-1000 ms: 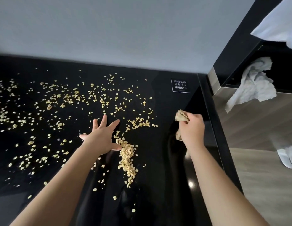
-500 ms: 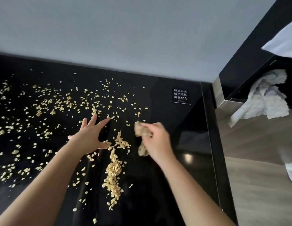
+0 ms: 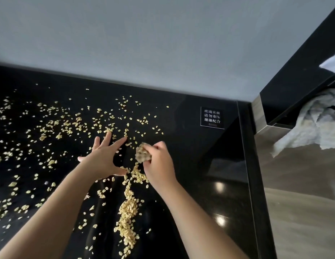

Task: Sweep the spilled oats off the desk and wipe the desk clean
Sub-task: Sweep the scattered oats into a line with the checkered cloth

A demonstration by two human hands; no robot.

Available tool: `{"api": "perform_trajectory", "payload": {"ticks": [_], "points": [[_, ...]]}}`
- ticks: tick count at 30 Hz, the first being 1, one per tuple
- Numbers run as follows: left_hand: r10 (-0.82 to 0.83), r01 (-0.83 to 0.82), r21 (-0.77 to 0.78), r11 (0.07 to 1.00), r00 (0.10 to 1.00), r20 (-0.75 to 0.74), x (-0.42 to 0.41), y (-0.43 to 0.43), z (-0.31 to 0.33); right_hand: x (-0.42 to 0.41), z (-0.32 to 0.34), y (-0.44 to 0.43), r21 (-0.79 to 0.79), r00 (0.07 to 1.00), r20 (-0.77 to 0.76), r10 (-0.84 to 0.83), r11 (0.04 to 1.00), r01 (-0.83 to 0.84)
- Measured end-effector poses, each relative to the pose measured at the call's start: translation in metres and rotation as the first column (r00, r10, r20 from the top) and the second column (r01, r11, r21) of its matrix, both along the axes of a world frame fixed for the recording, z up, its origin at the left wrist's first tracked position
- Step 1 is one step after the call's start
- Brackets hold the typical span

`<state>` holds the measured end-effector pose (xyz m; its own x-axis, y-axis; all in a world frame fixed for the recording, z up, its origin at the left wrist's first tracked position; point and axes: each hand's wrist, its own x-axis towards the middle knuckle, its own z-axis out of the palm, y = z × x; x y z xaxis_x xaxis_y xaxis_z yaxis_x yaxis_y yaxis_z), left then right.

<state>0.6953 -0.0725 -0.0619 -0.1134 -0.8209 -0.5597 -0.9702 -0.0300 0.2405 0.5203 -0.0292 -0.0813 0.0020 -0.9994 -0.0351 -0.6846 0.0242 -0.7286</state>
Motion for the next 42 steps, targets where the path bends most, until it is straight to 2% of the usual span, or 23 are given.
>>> {"api": "perform_trajectory", "payload": {"ticks": [2, 3, 5, 7, 10, 13, 16, 18, 20, 22, 25, 27, 29, 31, 34, 36, 38, 39, 40, 42], "points": [[-0.008, 0.008, 0.011, 1.0, 1.0, -0.003, 0.001, -0.006, 0.001, -0.007, 0.002, 0.007, 0.022, 0.996, 0.093, 0.004, 1.0, -0.006], [-0.013, 0.013, 0.014, 1.0, 1.0, -0.001, 0.001, -0.008, 0.002, -0.017, 0.005, 0.007, 0.013, 0.99, 0.135, -0.043, 0.999, 0.042], [-0.021, 0.02, 0.019, 1.0, 1.0, 0.015, 0.001, -0.009, 0.003, -0.045, 0.011, -0.008, -0.059, 0.958, 0.155, -0.24, 0.966, 0.252], [-0.028, 0.028, 0.007, 1.0, 0.999, 0.03, -0.001, -0.007, 0.004, -0.077, 0.012, -0.036, -0.111, 0.905, 0.103, -0.412, 0.9, 0.422], [-0.038, 0.038, -0.017, 0.999, 0.999, 0.03, 0.001, -0.007, 0.006, -0.103, 0.005, -0.073, -0.039, 0.858, -0.046, -0.512, 0.859, 0.511], [-0.062, 0.063, -0.064, 0.996, 0.998, 0.017, 0.004, -0.004, 0.006, -0.079, -0.003, -0.083, -0.033, 0.887, -0.175, -0.427, 0.903, 0.428], [-0.109, 0.107, -0.112, 0.988, 0.994, -0.012, 0.004, -0.004, 0.012, -0.034, 0.001, -0.071, -0.029, 0.982, -0.14, -0.131, 0.991, 0.128], [-0.126, 0.117, -0.146, 0.982, 0.991, -0.05, 0.001, -0.011, 0.019, -0.025, 0.005, -0.064, 0.066, 0.998, -0.055, -0.024, 0.997, 0.027], [-0.142, 0.127, -0.22, 0.967, 0.988, -0.055, -0.004, -0.022, 0.027, -0.037, 0.01, -0.065, 0.145, 0.996, 0.054, -0.07, 0.988, 0.061], [-0.159, 0.15, -0.271, 0.951, 0.987, -0.013, -0.007, -0.036, 0.027, -0.059, 0.013, -0.078, 0.061, 0.962, 0.076, -0.261, 0.965, 0.256], [-0.161, 0.166, -0.236, 0.958, 0.986, 0.039, -0.011, -0.053, 0.017, -0.094, 0.014, -0.107, -0.076, 0.865, 0.032, -0.5, 0.862, 0.501], [-0.168, 0.176, -0.209, 0.962, 0.984, 0.055, -0.01, -0.059, 0.009, -0.109, 0.009, -0.124, -0.079, 0.834, -0.016, -0.552, 0.832, 0.549], [-0.187, 0.201, -0.232, 0.952, 0.979, 0.083, -0.009, -0.058, 0.005, -0.11, 0.002, -0.134, -0.095, 0.83, -0.137, -0.541, 0.841, 0.533], [-0.191, 0.212, -0.27, 0.939, 0.976, 0.099, -0.007, -0.059, 0.004, -0.09, -0.004, -0.143, -0.126, 0.873, -0.193, -0.447, 0.894, 0.43], [-0.203, 0.222, -0.295, 0.929, 0.975, 0.092, -0.004, -0.062, 0.004, -0.037, -0.005, -0.133, -0.133, 0.98, -0.146, -0.135, 0.984, 0.116], [-0.222, 0.239, -0.291, 0.926, 0.971, 0.09, -0.001, -0.067, 0.005, -0.015, 0.0, -0.116, -0.081, 0.993, -0.11, 0.043, 0.995, -0.052], [-0.236, 0.253, -0.276, 0.927, 0.967, 0.093, 0.001, -0.072, 0.007, -0.018, 0.003, -0.109, 0.016, 0.993, -0.007, 0.121, 0.993, -0.121], [-0.243, 0.259, -0.266, 0.928, 0.965, 0.094, 0.002, -0.075, 0.008, -0.028, 0.003, -0.111, 0.027, 0.994, 0.063, 0.091, 0.995, -0.092], [-0.247, 0.264, -0.255, 0.93, 0.964, 0.097, 0.001, -0.076, 0.008, -0.04, 0.005, -0.115, 0.005, 0.992, 0.122, -0.009, 1.0, 0.008], [-0.25, 0.267, -0.243, 0.932, 0.963, 0.102, 0.004, -0.081, 0.007, -0.068, 0.007, -0.137, -0.074, 0.932, 0.189, -0.31, 0.942, 0.328]]}}
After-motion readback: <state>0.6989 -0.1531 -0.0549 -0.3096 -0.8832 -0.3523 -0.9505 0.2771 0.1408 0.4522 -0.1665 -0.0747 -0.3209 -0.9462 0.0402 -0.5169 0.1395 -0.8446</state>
